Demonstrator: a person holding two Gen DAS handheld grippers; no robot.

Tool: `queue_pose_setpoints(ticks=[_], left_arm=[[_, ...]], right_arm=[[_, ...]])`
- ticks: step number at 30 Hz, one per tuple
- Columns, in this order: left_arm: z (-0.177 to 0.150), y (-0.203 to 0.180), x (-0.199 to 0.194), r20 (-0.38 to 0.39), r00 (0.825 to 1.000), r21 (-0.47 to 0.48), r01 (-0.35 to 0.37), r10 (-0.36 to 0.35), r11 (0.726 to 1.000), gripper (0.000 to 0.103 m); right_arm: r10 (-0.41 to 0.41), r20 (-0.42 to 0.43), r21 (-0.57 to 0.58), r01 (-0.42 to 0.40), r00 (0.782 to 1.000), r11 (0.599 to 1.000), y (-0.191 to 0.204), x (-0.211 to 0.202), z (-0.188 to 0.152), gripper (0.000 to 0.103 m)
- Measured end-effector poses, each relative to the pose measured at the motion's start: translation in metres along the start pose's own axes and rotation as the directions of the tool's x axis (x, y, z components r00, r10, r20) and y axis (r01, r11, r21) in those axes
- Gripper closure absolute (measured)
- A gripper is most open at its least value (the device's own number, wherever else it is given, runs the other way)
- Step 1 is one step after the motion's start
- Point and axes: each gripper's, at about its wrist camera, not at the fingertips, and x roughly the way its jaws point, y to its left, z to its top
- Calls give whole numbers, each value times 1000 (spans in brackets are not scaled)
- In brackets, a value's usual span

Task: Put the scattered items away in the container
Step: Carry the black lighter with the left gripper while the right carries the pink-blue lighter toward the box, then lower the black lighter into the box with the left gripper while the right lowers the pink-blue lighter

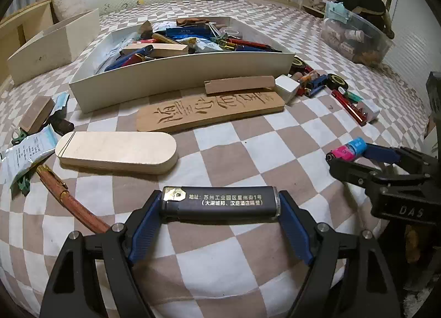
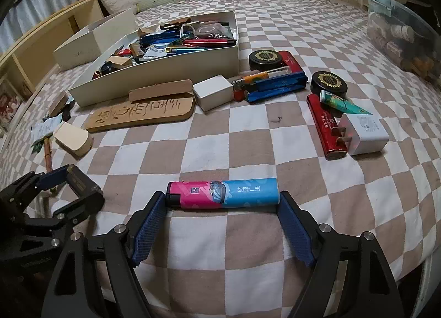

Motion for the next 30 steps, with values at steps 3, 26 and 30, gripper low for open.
queue_pose_setpoints(ticks=[3, 26, 30], left_arm=[[0, 0, -1, -1, 1000, -2, 1, -1, 1000, 21], [17, 29, -22, 47, 998, -112, 57, -52, 992, 21], [33, 40, -23, 76, 996, -116, 49, -40, 992, 21]], right_arm=[[-4, 2, -9, 4, 1000, 1000, 1, 0, 0, 21], [106, -15, -6, -106, 994, 994, 13, -12, 6, 22], [133, -17, 3, -133, 991, 991, 15, -9, 19, 22]])
